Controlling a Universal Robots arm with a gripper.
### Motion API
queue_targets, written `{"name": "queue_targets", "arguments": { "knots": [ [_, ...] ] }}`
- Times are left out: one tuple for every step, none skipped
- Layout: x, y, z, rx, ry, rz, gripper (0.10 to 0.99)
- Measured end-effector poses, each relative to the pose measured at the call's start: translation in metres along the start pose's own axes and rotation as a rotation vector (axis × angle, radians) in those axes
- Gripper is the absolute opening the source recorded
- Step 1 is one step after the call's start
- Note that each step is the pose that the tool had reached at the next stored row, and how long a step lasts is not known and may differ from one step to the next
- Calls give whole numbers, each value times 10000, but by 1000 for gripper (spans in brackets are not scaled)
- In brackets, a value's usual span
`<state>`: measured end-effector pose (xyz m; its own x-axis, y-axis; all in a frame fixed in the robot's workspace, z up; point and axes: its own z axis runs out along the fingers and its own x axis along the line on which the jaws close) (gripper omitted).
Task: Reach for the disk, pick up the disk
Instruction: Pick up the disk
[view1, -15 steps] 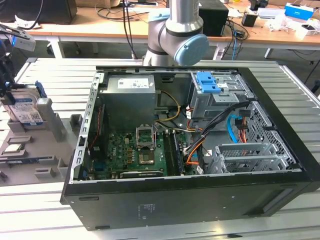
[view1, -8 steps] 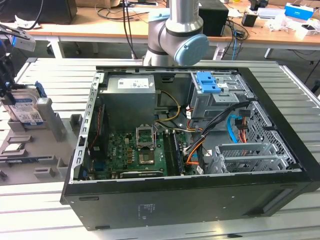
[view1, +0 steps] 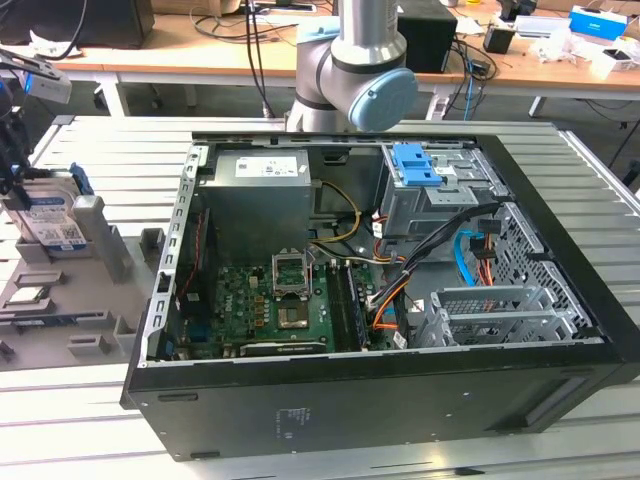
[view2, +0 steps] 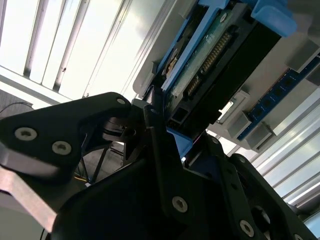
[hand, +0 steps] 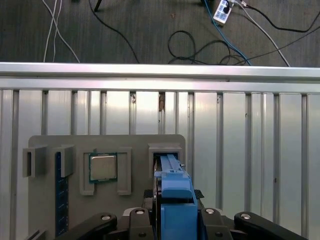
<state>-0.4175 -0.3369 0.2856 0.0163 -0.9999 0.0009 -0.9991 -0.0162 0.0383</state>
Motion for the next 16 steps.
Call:
{"name": "queue_targets", "arguments": {
  "knots": [
    [0,0,1,0,0,0,369],
    [0,0,1,0,1,0,369],
    [0,0,2,-1,1,0,369],
    [0,0,2,-1,1,0,369],
    [0,0,1,3,-1,0,369],
    [0,0,-8,7,-3,0,369],
    [0,2,-39,1,-1,1,369],
    [0,3,-72,2,0,1,369],
    [0,4,-96,1,0,0,369],
    [0,4,-118,2,0,0,369],
    [-1,5,-133,1,0,0,369],
    [-1,5,-146,1,0,0,369],
    [-1,6,-159,1,0,0,369],
    [-2,6,-173,1,0,0,369],
    [-2,7,-188,1,0,0,369],
    [-2,7,-199,0,1,0,369]
  ]
}}
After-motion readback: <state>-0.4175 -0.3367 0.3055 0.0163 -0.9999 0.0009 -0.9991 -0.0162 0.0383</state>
